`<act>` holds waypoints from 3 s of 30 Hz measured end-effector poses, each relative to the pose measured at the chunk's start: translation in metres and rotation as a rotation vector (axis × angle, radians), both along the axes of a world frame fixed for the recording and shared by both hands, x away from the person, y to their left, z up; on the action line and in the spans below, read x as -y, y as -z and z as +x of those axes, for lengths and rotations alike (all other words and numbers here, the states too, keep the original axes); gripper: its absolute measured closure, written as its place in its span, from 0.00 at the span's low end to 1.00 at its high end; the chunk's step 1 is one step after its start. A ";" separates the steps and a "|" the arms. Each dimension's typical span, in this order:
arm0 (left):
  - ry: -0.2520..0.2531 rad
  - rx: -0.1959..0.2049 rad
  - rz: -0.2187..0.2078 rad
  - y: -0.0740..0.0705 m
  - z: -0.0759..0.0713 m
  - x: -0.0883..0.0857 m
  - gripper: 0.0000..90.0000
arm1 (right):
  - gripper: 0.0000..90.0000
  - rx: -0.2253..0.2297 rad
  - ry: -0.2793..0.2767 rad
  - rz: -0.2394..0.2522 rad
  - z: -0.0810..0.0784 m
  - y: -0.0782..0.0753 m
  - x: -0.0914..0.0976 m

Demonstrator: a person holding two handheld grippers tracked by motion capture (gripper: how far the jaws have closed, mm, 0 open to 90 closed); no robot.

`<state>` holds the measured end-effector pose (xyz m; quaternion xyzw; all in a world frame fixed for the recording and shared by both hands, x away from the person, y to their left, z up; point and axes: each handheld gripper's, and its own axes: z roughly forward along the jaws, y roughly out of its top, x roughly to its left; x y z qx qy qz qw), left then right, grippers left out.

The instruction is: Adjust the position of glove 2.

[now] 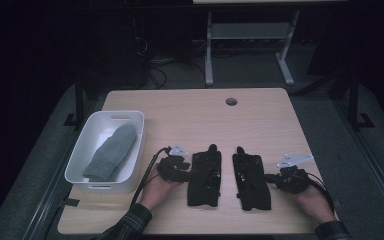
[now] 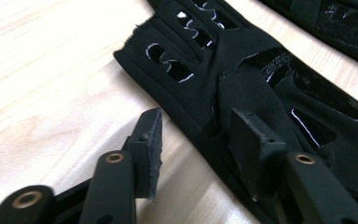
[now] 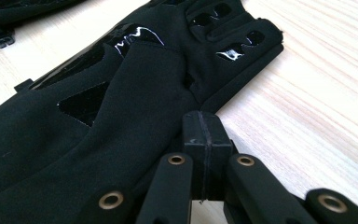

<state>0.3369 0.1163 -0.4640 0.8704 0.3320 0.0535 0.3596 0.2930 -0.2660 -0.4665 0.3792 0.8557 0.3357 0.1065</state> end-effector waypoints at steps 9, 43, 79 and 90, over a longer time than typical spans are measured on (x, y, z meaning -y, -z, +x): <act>0.012 0.015 0.009 0.001 -0.005 0.008 0.90 | 1.00 -0.003 -0.026 -0.003 -0.001 -0.001 -0.008; -0.047 0.004 -0.161 -0.013 0.012 0.015 0.95 | 1.00 -0.005 -0.090 -0.004 0.003 -0.001 -0.034; 0.109 -0.014 -0.268 -0.044 0.021 0.078 0.96 | 1.00 0.007 -0.147 0.025 0.033 -0.001 -0.085; 0.121 -0.040 -0.262 -0.030 0.021 0.099 0.94 | 1.00 0.041 -0.089 0.049 0.033 -0.009 -0.066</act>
